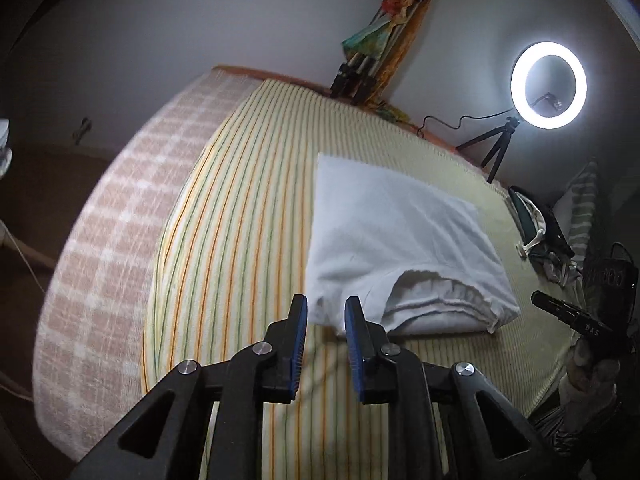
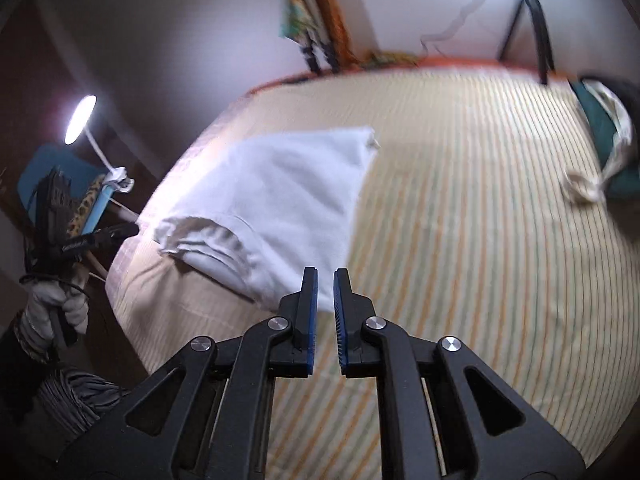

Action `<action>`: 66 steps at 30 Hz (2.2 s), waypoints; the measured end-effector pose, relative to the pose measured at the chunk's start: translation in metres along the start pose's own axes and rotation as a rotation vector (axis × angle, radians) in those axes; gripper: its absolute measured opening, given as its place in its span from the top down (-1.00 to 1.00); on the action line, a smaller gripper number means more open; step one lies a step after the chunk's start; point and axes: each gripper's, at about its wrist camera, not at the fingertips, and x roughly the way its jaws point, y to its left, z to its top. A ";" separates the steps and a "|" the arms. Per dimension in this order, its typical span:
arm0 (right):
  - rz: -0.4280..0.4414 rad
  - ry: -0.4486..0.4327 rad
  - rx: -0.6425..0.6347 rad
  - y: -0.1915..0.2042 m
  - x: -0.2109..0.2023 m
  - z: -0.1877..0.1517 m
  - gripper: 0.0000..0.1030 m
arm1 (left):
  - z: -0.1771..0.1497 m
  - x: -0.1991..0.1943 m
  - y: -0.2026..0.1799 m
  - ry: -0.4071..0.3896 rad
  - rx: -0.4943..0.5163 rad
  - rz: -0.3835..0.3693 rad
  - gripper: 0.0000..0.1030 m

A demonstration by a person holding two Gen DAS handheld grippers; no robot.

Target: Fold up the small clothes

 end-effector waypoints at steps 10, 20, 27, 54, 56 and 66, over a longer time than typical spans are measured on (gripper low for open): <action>0.023 0.131 -0.170 0.053 0.065 0.005 0.82 | 0.001 0.068 -0.044 0.123 0.151 -0.048 0.59; 0.211 0.112 -0.103 0.027 0.028 0.018 0.43 | -0.019 0.026 -0.037 0.088 0.200 -0.026 0.56; 0.207 0.039 0.212 -0.058 0.038 0.076 0.19 | 0.002 0.027 -0.067 0.007 0.203 -0.051 0.46; 0.095 -0.014 0.283 -0.092 0.079 0.136 0.85 | 0.001 0.088 -0.096 0.125 0.326 -0.044 0.46; 0.098 -0.025 0.181 -0.071 0.075 0.141 0.85 | 0.003 0.078 -0.095 0.099 0.314 -0.058 0.46; -0.004 0.079 -0.147 0.019 0.123 0.131 0.53 | 0.024 0.080 -0.067 0.027 0.203 0.013 0.42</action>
